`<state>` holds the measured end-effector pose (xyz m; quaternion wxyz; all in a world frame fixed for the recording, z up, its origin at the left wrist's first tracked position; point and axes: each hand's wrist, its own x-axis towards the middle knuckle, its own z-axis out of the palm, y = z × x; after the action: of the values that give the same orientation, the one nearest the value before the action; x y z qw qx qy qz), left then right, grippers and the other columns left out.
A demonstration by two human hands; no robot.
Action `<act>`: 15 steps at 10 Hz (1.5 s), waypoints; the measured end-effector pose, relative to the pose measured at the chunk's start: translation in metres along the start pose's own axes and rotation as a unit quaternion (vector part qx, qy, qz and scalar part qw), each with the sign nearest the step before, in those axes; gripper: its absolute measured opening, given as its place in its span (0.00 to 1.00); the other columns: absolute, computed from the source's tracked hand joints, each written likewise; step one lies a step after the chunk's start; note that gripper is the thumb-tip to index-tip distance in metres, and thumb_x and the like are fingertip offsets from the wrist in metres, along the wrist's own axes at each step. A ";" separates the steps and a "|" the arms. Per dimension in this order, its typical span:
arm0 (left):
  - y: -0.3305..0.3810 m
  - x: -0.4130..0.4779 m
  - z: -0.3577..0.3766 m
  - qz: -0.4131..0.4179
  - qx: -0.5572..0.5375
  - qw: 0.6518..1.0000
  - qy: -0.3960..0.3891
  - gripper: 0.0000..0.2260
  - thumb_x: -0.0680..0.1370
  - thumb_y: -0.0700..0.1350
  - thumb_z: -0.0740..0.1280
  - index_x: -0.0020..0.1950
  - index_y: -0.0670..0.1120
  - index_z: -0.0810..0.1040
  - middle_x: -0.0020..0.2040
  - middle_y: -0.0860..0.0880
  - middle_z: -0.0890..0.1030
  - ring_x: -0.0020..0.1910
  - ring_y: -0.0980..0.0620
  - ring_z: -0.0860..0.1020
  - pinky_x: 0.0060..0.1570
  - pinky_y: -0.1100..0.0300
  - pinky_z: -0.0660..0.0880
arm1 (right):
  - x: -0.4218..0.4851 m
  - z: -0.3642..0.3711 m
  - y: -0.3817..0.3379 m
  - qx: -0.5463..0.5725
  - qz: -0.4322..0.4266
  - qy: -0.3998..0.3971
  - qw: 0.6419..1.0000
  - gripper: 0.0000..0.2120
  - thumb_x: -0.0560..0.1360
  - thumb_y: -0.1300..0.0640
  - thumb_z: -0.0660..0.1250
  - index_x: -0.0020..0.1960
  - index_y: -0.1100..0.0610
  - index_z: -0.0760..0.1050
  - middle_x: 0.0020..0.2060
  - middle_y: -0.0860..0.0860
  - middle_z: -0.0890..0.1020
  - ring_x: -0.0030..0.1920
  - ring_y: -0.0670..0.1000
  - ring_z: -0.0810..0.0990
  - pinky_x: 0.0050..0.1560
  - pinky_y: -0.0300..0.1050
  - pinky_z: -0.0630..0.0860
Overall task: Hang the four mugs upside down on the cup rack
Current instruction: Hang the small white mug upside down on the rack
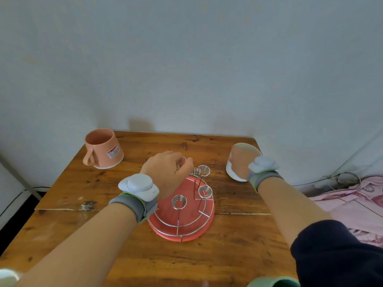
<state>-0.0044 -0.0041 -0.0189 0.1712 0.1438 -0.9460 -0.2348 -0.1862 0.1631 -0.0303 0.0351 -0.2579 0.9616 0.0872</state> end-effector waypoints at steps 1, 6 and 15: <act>0.000 -0.001 -0.001 -0.012 0.006 1.000 -0.024 0.18 0.74 0.63 0.49 0.38 0.55 0.73 0.38 0.53 0.75 0.39 0.48 0.75 0.37 0.58 0.69 | -0.026 -0.007 -0.026 -0.023 0.001 0.042 0.999 0.23 0.80 0.60 0.55 0.73 0.64 0.56 0.55 0.60 0.81 0.51 0.59 0.82 0.35 0.48 0.69; 0.019 -0.012 -0.012 -0.110 0.015 0.991 -0.070 0.14 0.80 0.46 0.52 0.35 0.53 0.67 0.36 0.47 0.71 0.42 0.44 0.72 0.39 0.49 0.76 | -0.113 0.012 0.019 -0.223 -0.277 0.026 0.934 0.16 0.77 0.55 0.60 0.64 0.54 0.72 0.67 0.58 0.69 0.59 0.61 0.74 0.60 0.58 0.72; 0.014 -0.037 -0.012 -0.091 -0.057 0.993 -0.058 0.18 0.82 0.54 0.51 0.59 0.48 0.76 0.63 0.47 0.70 0.56 0.45 0.76 0.57 0.55 0.72 | -0.106 -0.057 -0.019 0.879 0.094 -0.014 0.468 0.35 0.74 0.36 0.62 0.72 0.56 0.63 0.65 0.58 0.69 0.51 0.57 0.80 0.45 0.49 0.82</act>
<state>0.0306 0.0163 -0.0117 0.1015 0.2056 -0.9225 -0.3106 -0.0863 0.1889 0.0345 0.2486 0.0024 0.5501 -0.7972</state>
